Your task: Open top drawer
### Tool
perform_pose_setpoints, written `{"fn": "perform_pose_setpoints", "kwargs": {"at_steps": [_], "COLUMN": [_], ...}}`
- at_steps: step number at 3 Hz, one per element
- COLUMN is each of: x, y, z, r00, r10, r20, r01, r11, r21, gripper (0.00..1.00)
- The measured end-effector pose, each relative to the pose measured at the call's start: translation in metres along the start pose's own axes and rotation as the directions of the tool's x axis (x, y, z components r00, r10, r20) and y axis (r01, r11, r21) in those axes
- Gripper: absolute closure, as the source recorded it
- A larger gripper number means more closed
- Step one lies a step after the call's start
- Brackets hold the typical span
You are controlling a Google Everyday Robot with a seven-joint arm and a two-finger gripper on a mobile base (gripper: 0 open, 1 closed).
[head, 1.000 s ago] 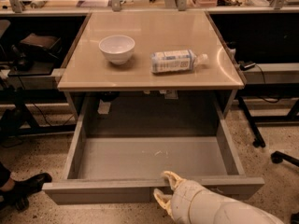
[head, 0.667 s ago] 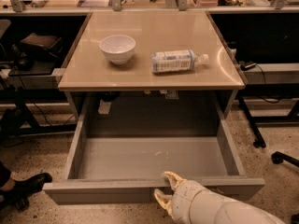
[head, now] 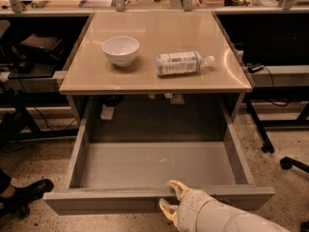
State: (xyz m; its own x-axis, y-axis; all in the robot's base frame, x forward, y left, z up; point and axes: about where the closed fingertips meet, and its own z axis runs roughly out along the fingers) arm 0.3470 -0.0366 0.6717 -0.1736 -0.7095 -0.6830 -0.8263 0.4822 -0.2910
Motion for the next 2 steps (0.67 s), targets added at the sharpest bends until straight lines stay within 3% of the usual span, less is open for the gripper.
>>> {"fn": "perform_pose_setpoints", "kwargs": {"at_steps": [2], "x": [0.0011], "y": [0.0073], "z": [-0.0045], "r00": [1.0], "r10": [-0.004], "r20": [0.005], "r01": [0.004], "r11": [1.0], "r21": [-0.003], "gripper": [1.0]}}
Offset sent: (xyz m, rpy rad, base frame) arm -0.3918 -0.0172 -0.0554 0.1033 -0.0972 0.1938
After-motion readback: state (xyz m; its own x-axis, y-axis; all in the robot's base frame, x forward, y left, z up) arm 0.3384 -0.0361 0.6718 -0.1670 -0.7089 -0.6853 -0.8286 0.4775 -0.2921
